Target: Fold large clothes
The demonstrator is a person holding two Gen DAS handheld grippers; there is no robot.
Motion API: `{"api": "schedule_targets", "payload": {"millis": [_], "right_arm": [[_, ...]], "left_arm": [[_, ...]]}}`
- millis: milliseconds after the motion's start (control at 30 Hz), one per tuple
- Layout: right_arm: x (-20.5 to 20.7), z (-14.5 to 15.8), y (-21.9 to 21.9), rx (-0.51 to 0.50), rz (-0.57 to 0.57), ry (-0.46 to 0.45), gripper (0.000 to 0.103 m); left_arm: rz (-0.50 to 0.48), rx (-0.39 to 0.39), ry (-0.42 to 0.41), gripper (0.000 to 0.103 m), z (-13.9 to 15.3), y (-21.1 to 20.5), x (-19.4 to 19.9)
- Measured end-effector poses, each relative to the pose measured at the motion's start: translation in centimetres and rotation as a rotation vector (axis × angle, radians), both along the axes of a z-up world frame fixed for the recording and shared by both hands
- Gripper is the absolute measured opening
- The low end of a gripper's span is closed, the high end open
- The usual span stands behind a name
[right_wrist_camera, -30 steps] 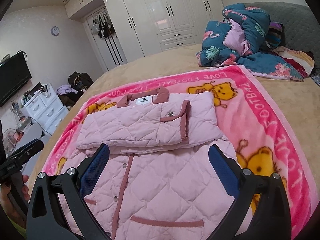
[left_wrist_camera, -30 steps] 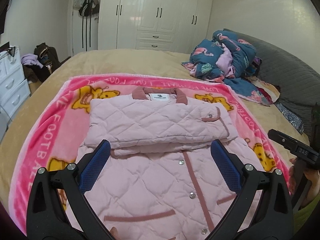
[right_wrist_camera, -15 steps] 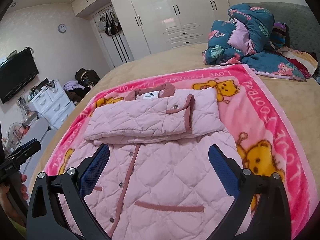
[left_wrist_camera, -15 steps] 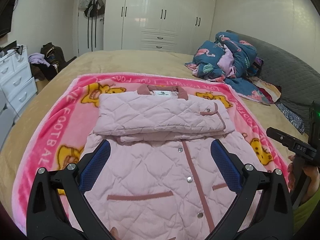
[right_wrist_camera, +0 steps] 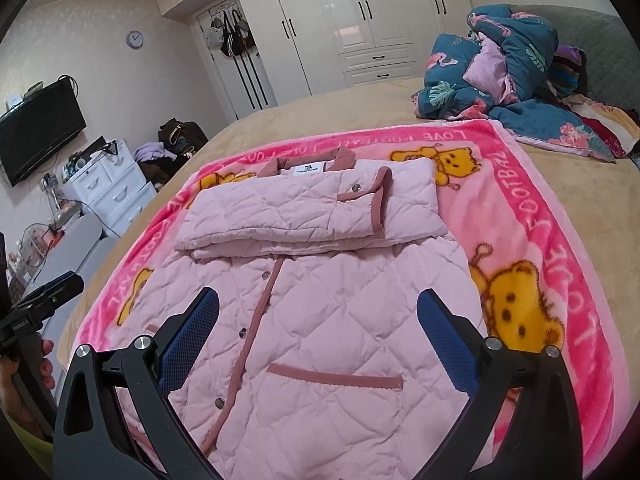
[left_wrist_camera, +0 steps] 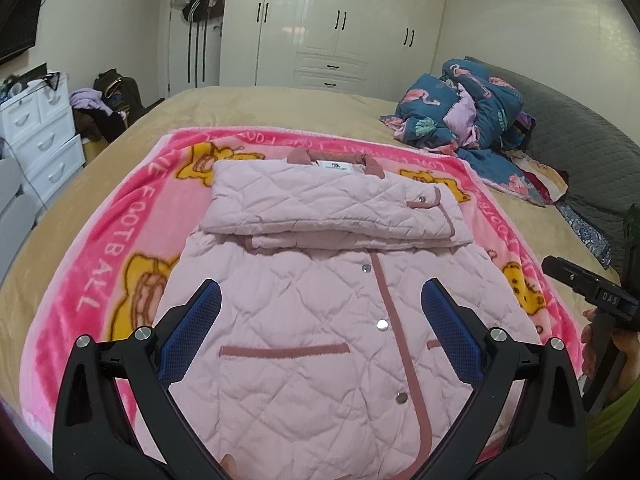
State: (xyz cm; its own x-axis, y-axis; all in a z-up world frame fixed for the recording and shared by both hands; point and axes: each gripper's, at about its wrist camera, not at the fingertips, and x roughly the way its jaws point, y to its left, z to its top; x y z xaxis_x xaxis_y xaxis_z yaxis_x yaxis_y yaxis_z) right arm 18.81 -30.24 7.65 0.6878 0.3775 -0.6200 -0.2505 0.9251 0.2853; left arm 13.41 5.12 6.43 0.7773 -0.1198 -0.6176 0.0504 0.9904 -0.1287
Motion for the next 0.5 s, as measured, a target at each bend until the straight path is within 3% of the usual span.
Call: {"api": "schedule_targets", "payload": {"millis": [500], "right_arm": [[-2.0,-1.2,-0.5,-0.042,0.034,0.037,0.099]], "left_arm": [[0.013,0.048,0.056,0.094,-2.3,-0.2,-2.0]]}}
